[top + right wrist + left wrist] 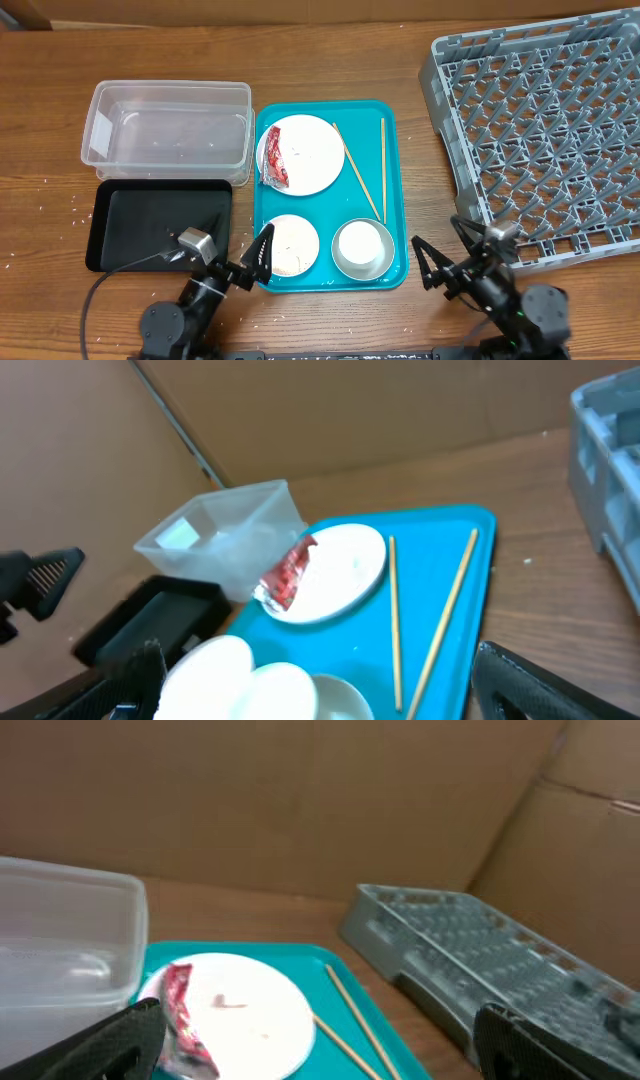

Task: Sort waste into correct bins and load items into the dishwasher
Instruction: 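Reach the left gripper to the white cup and grasp it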

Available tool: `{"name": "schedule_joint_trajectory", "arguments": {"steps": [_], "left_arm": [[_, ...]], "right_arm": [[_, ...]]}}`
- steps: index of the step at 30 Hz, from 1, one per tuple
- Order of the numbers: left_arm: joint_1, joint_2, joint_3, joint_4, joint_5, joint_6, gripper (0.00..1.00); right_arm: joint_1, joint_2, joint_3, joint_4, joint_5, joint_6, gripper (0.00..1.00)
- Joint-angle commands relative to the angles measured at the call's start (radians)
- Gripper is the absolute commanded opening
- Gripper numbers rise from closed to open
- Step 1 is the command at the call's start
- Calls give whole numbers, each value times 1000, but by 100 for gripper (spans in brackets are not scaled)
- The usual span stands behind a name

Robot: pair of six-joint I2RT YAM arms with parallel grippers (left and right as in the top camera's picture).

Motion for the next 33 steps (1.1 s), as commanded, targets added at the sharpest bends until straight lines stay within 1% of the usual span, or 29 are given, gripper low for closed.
{"name": "schedule_joint_trajectory", "arguments": {"steps": [1,2,3,5,6,7,8,11,12,14,15,16,17,18,20,21,22,24,25,28,30,31,32,33], "left_arm": [[2,54,190,-123,63,-19,100],[2,114,275,-214,63,-19,100],[2,170,343,-291,63,-28,100],[1,283,467,-444,63,-38,100],[2,367,549,-549,61,-32,100],[1,419,597,-609,58,-29,100],[1,543,709,-742,60,-4,100],[1,750,894,-928,61,18,100],[1,821,949,-957,84,11,100],[2,888,986,-980,181,0,100],[1,932,994,-969,293,5,100],[-5,962,993,-948,346,5,100],[-22,1000,994,-941,388,16,94],[-50,1032,994,-948,383,19,84],[-145,1090,994,-976,294,18,76],[-205,1117,993,-986,223,6,75],[-309,1165,993,-996,71,-43,75],[-397,1211,993,-995,-53,-88,76],[-502,1284,993,-975,-162,-143,76],[-587,1378,993,-919,-200,-163,75],[-623,1452,993,-868,-200,-166,72],[-636,1494,993,-839,-200,-170,68],[-637,1535,993,-811,-212,-171,59],[-636,1551,993,-794,-215,-173,58]], "right_arm": [[-1,73,217,-109,2,3,100],[-1,167,351,-230,14,-17,100],[-1,198,389,-266,21,-17,100],[-1,318,533,-407,50,-18,100],[-1,371,591,-463,71,-18,100],[-1,426,650,-517,88,-19,100],[-1,520,747,-600,108,-33,100],[-1,655,885,-703,113,-32,100],[-1,703,927,-729,105,-32,100],[-1,740,949,-750,72,-32,100],[-1,760,953,-759,40,-31,100],[-1,771,953,-760,21,-31,100],[-1,779,953,-761,9,-31,100],[-1,783,953,-761,9,-28,100],[-2,783,953,-757,9,-13,100],[-2,783,953,-755,12,16,100],[-2,783,953,-752,19,56,100],[-2,783,953,-752,37,102,100],[-2,783,953,-752,46,134,100],[-2,783,953,-756,45,134,100],[-2,783,953,-762,36,134,100],[-2,783,953,-766,31,134,100],[-2,783,953,-767,31,134,100],[-2,783,953,-767,31,134,100]]}}
